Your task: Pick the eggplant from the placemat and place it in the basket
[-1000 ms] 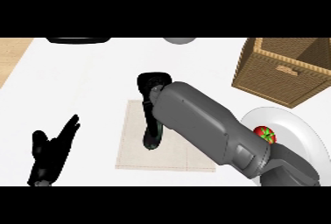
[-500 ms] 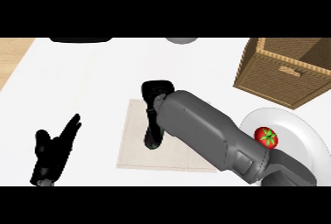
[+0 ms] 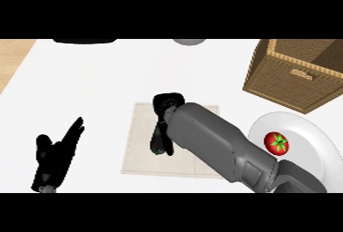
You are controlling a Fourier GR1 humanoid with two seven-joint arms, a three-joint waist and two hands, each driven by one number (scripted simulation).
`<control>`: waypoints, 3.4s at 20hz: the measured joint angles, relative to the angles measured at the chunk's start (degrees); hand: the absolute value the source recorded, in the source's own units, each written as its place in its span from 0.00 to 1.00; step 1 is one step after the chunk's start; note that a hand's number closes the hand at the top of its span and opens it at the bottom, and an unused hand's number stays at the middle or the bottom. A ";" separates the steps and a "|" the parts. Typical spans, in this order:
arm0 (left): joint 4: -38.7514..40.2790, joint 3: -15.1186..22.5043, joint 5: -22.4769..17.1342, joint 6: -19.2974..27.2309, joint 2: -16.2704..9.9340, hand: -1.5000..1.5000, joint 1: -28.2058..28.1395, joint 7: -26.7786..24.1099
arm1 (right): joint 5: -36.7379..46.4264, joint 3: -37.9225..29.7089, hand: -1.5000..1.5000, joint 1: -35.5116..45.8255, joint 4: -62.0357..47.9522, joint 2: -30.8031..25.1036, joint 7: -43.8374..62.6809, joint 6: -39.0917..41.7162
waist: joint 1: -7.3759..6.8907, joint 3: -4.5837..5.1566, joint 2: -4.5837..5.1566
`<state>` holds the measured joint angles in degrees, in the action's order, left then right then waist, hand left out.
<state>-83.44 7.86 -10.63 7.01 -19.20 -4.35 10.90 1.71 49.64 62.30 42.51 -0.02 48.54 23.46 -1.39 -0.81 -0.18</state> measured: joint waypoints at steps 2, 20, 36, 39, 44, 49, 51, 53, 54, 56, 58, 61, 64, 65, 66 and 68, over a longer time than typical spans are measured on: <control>0.30 -0.19 0.09 -0.44 -0.06 0.50 0.19 0.08 | 0.06 0.43 0.00 -0.31 -0.24 0.01 -0.54 -0.47 | -0.06 -0.01 0.02; -0.10 -1.09 1.58 -1.17 1.25 0.50 -0.23 1.03 | 6.75 5.50 1.00 -1.93 -1.29 -0.37 -8.62 -2.42 | 0.14 -0.06 -0.24; -0.91 -2.11 2.15 -1.72 1.62 0.50 -0.81 1.68 | 16.04 0.64 1.00 2.74 -7.92 -0.07 6.46 -27.82 | 0.37 0.03 -0.16; -1.36 -2.38 1.97 -1.74 1.52 0.50 -1.23 2.24 | 17.17 -3.03 1.00 4.89 -6.52 -0.13 8.69 -38.03 | 0.74 -0.02 -0.36; -1.66 -2.81 1.99 -1.53 1.42 0.50 -2.35 2.57 | 20.82 -9.54 1.00 10.28 -2.76 -1.83 9.05 -54.45 | 1.91 -0.02 -0.86; -2.40 -3.36 1.83 -1.65 1.27 0.50 -3.24 2.71 | 25.84 -13.66 1.00 15.71 -1.65 -5.25 9.88 -61.53 | 2.37 0.08 -0.99; -2.58 -3.55 1.98 -1.40 1.37 0.50 -3.59 2.74 | 27.55 -14.86 1.00 17.26 -1.28 -7.01 11.00 -61.58 | 2.73 0.11 -1.11; -2.62 -3.63 2.07 -1.30 1.45 0.50 -3.69 3.05 | 28.61 -16.49 1.00 19.32 -0.98 -9.62 12.20 -60.93 | 3.06 0.12 -1.15; -2.53 -3.74 1.90 -1.48 1.43 0.50 -3.53 3.32 | 29.12 -17.28 1.00 20.11 -0.86 -10.82 12.69 -60.69 | 3.16 0.13 -1.13; -2.61 -3.93 1.91 -1.47 1.52 0.50 -3.71 3.18 | 30.27 -18.71 1.00 21.83 -0.77 -12.79 13.88 -60.03 | 3.18 0.13 -1.14; -3.03 -4.14 1.83 -1.58 1.61 0.50 -4.27 2.84 | 31.17 -19.95 1.00 22.89 -0.13 -14.83 14.88 -59.23 | 3.17 0.14 -1.16; -2.99 -4.10 2.08 -1.57 1.80 0.50 -4.10 3.13 | 31.91 -21.82 1.00 23.02 0.86 -17.81 15.68 -58.20 | 3.28 0.15 -1.07; -2.94 -4.22 2.30 -1.96 1.88 0.50 -4.31 2.21 | 31.65 -23.94 1.00 22.12 1.15 -21.21 15.24 -57.35 | 2.94 0.12 -0.84; -2.78 -4.11 2.61 -1.69 2.13 0.50 -4.10 2.32 | 31.67 -24.51 1.00 21.81 1.35 -21.99 15.22 -56.98 | 2.88 0.09 -0.80; -2.61 -4.39 2.25 -2.39 1.86 0.50 -4.13 1.85 | 31.37 -25.22 1.00 21.45 1.32 -22.87 14.98 -56.63 | 2.73 0.08 -0.73; -2.60 -4.09 2.66 -2.10 2.27 0.50 -3.63 2.52 | 30.81 -26.46 1.00 21.01 1.39 -24.78 14.39 -55.70 | 2.50 0.04 -0.61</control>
<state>-86.04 3.77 -7.97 4.92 -16.94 -7.98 13.42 32.53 23.18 83.31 43.90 -24.80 62.92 -32.24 1.11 -0.76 -0.79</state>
